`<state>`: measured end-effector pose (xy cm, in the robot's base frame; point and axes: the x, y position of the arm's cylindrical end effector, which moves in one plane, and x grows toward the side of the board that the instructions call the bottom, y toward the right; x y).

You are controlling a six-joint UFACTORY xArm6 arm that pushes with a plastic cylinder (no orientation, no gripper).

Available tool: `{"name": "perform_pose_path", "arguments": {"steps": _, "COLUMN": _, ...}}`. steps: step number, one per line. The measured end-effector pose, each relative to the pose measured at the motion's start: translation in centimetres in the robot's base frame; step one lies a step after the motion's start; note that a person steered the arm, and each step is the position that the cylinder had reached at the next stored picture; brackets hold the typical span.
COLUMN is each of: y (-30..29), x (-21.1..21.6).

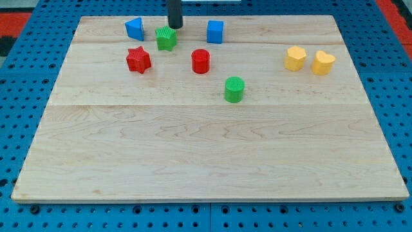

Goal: Place the green star to the left of the green circle

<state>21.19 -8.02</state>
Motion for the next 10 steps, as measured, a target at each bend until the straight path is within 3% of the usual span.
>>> {"name": "perform_pose_path", "arguments": {"steps": 1, "y": -4.6, "x": 0.7}}
{"name": "perform_pose_path", "arguments": {"steps": 3, "y": 1.4, "x": 2.1}}
{"name": "perform_pose_path", "arguments": {"steps": 7, "y": -2.7, "x": 14.1}}
{"name": "perform_pose_path", "arguments": {"steps": 9, "y": 2.4, "x": 19.5}}
{"name": "perform_pose_path", "arguments": {"steps": 10, "y": -3.5, "x": 20.2}}
